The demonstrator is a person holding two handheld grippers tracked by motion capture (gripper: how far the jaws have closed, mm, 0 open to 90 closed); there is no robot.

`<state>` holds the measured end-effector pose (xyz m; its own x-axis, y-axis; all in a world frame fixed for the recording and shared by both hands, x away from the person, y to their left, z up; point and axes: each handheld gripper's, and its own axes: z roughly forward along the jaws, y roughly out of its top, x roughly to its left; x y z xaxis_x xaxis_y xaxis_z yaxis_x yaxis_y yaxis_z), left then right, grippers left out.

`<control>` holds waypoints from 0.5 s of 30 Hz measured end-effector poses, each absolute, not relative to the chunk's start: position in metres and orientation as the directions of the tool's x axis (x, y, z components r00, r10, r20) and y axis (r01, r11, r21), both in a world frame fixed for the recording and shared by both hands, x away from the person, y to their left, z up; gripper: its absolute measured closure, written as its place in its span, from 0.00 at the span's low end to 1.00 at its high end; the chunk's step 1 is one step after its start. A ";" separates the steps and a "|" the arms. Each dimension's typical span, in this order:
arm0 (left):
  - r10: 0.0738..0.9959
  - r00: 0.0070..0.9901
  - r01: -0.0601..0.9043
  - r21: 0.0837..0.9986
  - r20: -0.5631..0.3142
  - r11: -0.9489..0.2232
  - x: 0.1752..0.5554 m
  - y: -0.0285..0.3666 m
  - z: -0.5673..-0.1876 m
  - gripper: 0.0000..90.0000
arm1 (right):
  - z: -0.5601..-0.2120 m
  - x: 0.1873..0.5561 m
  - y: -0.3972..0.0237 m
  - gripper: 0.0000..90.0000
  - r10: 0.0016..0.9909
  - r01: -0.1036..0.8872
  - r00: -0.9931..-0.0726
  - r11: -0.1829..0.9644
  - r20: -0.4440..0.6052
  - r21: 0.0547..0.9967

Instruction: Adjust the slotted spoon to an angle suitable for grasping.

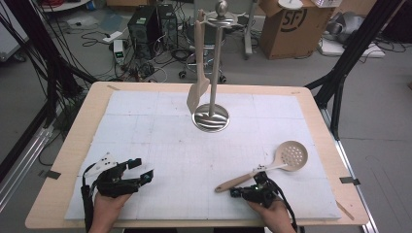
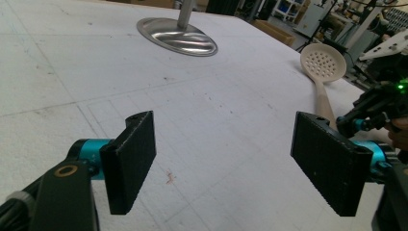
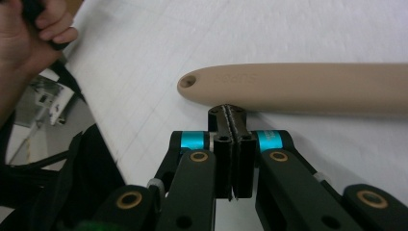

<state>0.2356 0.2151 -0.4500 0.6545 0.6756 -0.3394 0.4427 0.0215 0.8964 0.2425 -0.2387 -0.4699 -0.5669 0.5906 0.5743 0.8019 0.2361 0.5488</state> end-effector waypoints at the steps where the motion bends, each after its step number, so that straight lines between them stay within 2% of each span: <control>1: 0.676 0.654 0.440 0.897 -0.338 0.023 0.236 0.215 -0.450 0.27 | -0.468 0.246 -0.234 1.00 0.598 0.801 -0.569 0.247 0.565 0.545; 8: 0.676 0.654 0.440 0.898 -0.339 0.025 0.236 0.217 -0.450 0.27 | -0.468 0.270 -0.220 1.00 0.604 0.811 -0.557 0.245 0.570 0.531; 15: 0.675 0.653 0.442 0.897 -0.344 0.029 0.236 0.218 -0.450 0.27 | -0.470 0.292 -0.211 1.00 0.632 0.819 -0.523 0.186 0.572 0.542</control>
<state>0.2359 0.2178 -0.4502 0.6529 0.6749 -0.3438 0.4419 0.0293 0.8966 0.2916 -0.2108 -0.4702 -0.5227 0.6319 0.5723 0.8192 0.1863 0.5424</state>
